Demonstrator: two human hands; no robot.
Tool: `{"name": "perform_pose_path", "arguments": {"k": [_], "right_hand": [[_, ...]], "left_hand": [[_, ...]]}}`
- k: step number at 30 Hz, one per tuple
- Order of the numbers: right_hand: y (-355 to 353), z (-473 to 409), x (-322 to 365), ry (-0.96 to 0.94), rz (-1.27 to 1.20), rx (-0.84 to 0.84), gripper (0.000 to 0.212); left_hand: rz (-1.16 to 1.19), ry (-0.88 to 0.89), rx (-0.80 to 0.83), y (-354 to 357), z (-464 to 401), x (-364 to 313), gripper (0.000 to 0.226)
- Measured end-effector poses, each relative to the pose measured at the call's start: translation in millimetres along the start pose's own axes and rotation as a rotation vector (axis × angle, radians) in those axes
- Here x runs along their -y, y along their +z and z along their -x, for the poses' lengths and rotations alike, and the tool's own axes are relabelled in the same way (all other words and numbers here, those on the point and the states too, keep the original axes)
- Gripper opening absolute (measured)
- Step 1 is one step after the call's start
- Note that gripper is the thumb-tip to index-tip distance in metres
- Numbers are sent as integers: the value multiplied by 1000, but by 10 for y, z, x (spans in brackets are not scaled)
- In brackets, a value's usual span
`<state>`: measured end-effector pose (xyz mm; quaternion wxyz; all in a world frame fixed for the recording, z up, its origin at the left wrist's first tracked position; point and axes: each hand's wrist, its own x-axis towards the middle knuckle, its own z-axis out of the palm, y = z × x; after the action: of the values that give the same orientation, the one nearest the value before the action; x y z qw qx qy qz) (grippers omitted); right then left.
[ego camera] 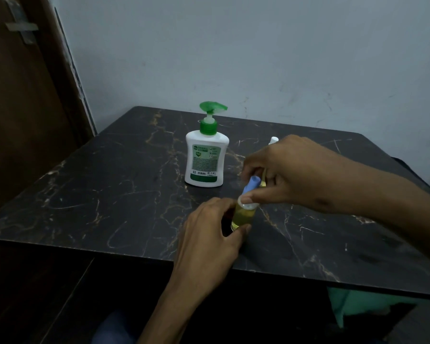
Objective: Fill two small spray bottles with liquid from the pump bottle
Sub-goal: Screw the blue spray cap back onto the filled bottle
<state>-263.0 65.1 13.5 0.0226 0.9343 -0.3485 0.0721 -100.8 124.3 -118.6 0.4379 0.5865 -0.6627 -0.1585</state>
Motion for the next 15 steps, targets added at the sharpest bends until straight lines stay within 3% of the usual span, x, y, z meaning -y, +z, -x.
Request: {"name": "perform_pose_path", "arguments": {"k": [2,8,15], "right_hand": [[-71,10,12,-6,-62,36,17],[-62,13,53,-18,-14,80,28],[-15,-19,45,-13,34,29,11]], "left_hand": [[-4,0,-9,5,-2,11,24],[-10,-11,4,11,5,15,27],[-5,1,-6,8,13,19,23]]}}
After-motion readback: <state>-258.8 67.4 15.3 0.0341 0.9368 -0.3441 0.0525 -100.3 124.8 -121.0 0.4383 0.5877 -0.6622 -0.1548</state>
